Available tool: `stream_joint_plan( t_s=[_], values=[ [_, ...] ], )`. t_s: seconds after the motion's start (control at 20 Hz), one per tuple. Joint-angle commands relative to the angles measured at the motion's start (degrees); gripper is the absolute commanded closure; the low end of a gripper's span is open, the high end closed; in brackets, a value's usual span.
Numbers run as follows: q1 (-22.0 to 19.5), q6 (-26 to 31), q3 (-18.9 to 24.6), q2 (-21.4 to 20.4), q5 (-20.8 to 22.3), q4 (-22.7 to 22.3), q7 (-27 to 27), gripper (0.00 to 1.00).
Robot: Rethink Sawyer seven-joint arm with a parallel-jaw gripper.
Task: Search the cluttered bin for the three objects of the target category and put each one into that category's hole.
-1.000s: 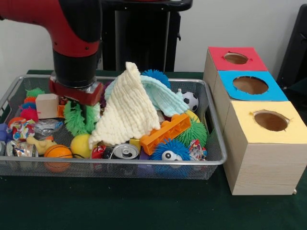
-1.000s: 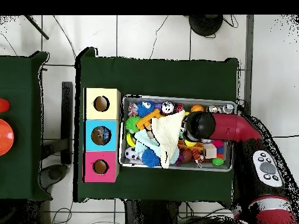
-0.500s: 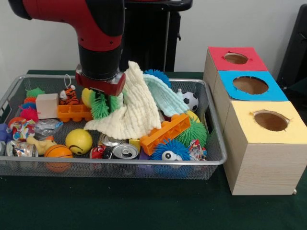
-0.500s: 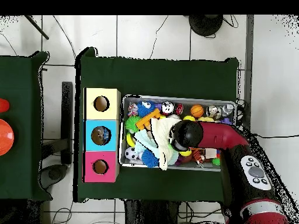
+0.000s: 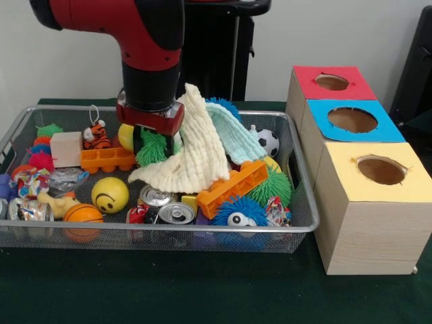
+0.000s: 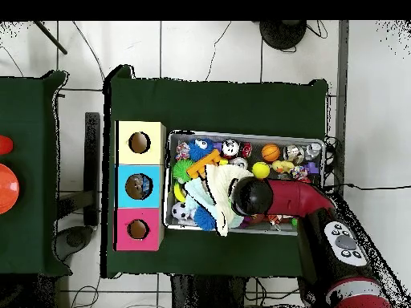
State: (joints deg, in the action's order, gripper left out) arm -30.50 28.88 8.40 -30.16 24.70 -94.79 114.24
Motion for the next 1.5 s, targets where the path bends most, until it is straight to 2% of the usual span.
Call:
stream_joint_plan(
  t_s=[0.05,0.25,0.45,0.7,0.95,1.25,1.5],
  values=[
    [0.51,-2.24,-1.09,-0.48,-1.49,-4.99,6.97,0.0],
    [-0.22,0.69,-1.58,-5.93,-2.85,-4.16,5.4,0.0],
    [-0.7,5.79,-1.84,-9.61,-4.18,-2.98,3.23,0.0],
    [-1.06,5.73,-2.4,-11.96,-4.4,-2.12,2.04,0.0],
    [-1.77,1.25,-2.19,-6.95,-2.8,-0.21,2.37,0.0],
    [-0.05,-3.65,-5.81,-1.37,1.54,3.88,4.06,0.0],
    [0.04,-7.51,-6.92,2.46,2.6,5.69,3.86,0.0]
  ],
)
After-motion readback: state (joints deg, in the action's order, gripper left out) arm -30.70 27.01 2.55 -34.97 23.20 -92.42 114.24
